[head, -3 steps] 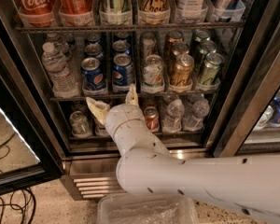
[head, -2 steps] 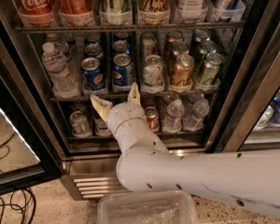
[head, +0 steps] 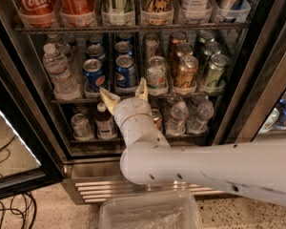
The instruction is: Pick pepsi can from middle shelf of fridge
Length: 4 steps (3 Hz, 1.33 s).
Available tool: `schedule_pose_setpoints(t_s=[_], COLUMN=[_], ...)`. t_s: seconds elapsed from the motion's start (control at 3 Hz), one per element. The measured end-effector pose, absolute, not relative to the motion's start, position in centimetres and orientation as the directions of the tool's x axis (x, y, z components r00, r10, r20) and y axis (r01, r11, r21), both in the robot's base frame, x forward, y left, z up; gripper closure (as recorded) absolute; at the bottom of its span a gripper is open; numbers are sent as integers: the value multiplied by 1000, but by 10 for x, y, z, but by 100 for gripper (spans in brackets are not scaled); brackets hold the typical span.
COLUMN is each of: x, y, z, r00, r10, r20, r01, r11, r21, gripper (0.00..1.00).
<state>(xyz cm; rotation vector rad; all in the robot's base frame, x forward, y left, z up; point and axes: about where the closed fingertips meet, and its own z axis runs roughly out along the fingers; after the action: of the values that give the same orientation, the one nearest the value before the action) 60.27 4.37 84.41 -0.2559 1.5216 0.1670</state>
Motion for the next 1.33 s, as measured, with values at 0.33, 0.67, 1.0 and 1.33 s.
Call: schedule_pose_setpoints(t_s=[0.33,0.67,1.0,1.33], x=[612,617,621,633], y=[44,41,37,34], z=[845,848,850,851], r00=[56,68,84,100], r10=[-61,-72,-82,-105], r20=[-997,-995,-993,-989], r01=[-259,-243,-219,-195], r11=[963,966,971,973], r21=[-73,-86,-99,-123], gripper=[27,31,33,33])
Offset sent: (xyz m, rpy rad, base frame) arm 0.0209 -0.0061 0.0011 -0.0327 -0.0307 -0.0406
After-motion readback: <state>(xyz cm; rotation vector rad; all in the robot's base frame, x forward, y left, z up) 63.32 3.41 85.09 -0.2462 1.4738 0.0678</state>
